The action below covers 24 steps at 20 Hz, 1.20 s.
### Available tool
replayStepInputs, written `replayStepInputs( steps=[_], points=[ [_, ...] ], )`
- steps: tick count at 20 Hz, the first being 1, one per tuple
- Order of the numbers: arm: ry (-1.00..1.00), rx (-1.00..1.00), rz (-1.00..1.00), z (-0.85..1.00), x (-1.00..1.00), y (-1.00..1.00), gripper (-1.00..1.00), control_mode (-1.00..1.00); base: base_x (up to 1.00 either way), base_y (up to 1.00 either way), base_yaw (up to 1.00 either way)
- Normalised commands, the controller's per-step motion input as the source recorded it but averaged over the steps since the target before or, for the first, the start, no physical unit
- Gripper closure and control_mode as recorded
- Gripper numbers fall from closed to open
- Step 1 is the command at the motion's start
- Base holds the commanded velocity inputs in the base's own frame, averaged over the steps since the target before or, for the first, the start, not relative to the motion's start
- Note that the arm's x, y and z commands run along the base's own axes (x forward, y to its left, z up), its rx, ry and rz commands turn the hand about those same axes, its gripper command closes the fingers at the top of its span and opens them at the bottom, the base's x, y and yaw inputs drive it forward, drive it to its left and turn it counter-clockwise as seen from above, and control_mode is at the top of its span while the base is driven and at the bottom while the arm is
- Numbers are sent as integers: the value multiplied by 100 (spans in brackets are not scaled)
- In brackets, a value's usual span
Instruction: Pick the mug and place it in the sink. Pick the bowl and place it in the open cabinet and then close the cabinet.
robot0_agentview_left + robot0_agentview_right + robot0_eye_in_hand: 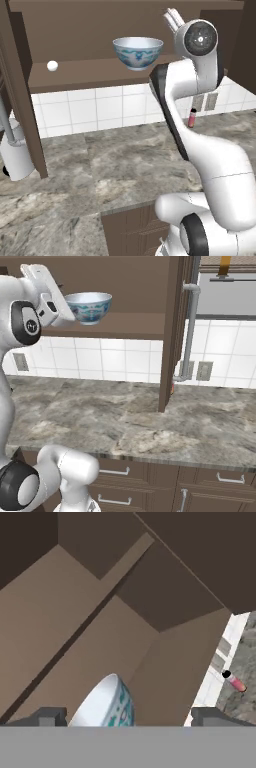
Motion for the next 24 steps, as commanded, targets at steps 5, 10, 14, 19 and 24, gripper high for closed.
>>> replayStepInputs(
  steps=[5,10,14,19,24],
  points=[
    [8,0,-5,-6,-100,-4,-100,-100,0,0,0],
    [-1,0,0,-81,-100,-2,-100,-100,0,0,0],
    [-12,0,0,-83,-100,-20,-100,-100,0,0,0],
    [-14,5,4,19,-74,-10,-100,-100,0,0,0],
    [0,11,3,31,-72,0,-100,-100,0,0,0]
  ],
)
